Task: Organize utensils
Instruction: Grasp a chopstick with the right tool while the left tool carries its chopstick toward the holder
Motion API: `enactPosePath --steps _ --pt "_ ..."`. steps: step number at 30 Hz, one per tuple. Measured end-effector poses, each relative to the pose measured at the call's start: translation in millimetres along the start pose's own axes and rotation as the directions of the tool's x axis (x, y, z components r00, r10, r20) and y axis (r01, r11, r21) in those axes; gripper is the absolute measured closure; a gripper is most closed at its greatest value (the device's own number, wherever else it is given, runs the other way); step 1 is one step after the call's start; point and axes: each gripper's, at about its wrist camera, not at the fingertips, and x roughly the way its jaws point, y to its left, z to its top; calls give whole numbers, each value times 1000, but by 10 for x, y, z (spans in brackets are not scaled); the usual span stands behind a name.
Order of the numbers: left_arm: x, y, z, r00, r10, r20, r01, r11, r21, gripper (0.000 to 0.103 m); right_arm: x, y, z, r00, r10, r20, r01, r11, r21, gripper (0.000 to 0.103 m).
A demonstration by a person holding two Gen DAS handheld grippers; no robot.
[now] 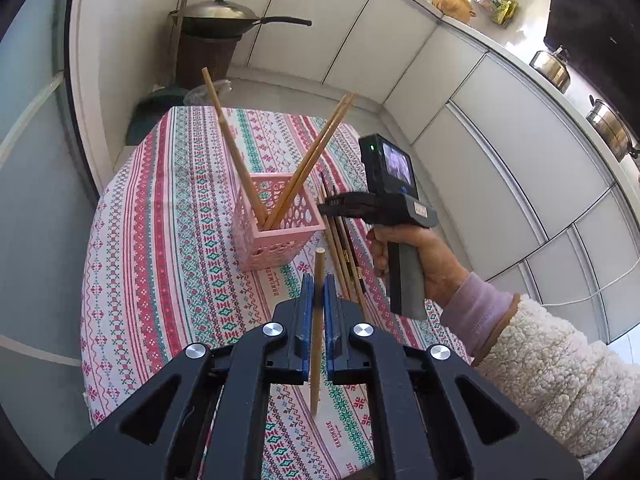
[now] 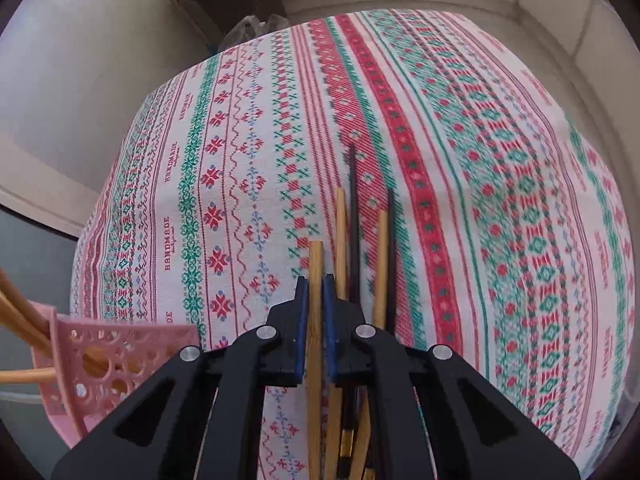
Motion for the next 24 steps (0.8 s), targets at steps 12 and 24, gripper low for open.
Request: enactPosePath --steps 12,24 --pt "-338 -314 -61 991 27 134 -31 999 27 99 -1610 -262 -841 968 78 238 -85 996 19 96" --pt "-820 -508 74 950 106 295 -118 993 23 99 -2938 -174 -1276 870 214 445 -222 974 -36 96"
